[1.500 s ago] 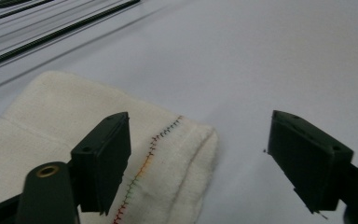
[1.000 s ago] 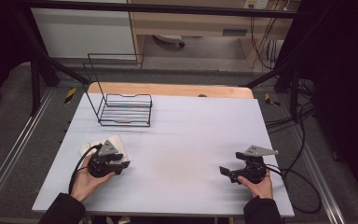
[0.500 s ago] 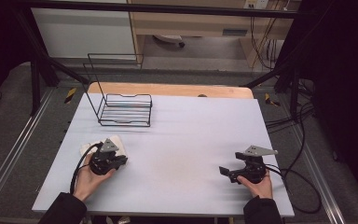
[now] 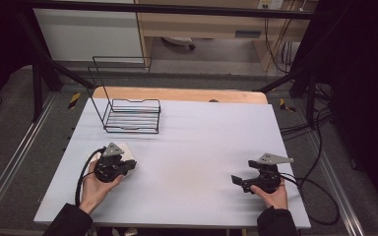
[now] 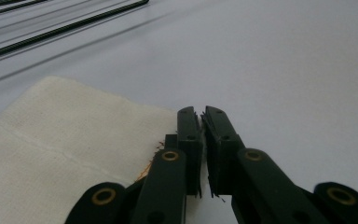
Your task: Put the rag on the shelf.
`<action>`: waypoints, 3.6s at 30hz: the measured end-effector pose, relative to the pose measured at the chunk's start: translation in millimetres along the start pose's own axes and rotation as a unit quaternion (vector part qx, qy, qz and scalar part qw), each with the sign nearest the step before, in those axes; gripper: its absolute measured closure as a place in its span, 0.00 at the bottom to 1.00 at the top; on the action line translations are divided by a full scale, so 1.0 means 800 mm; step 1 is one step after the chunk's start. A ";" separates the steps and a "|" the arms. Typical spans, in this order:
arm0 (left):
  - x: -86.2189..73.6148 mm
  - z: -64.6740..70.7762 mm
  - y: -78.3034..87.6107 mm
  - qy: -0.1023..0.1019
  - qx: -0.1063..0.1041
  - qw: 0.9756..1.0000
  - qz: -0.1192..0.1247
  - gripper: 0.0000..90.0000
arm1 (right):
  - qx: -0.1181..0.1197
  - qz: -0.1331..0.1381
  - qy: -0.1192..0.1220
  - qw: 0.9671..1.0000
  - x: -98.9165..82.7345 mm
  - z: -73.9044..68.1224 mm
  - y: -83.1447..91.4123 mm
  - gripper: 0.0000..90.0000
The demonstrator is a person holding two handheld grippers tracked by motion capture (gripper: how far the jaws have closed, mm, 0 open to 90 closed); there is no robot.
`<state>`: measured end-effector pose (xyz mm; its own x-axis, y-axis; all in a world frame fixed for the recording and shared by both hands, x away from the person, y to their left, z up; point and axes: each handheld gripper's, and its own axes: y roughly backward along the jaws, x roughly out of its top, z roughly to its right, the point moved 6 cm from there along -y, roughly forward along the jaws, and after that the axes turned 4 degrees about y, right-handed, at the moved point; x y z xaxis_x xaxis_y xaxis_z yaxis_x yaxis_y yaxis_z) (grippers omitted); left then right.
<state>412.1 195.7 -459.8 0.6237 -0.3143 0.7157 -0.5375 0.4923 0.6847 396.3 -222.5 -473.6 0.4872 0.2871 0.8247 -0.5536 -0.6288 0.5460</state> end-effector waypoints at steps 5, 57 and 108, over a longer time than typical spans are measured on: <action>0.009 0.015 0.001 0.012 -0.018 1.000 0.008 0.94 | 0.000 -0.001 0.000 1.000 0.000 0.000 -0.001 0.01; -0.029 -0.114 0.017 0.011 0.032 0.999 -0.026 0.56 | 0.003 -0.001 0.024 1.000 0.037 -0.054 -0.047 0.02; -0.039 -0.106 0.031 0.031 0.003 0.999 -0.034 0.91 | 0.054 -0.065 -0.005 0.996 0.092 -0.214 -0.242 0.93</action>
<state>427.2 286.2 -476.8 0.6923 -0.2960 0.6581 -0.4965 0.4664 0.7321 423.3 44.2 -493.1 0.5576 0.3638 0.7461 -0.4096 -0.6612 0.6285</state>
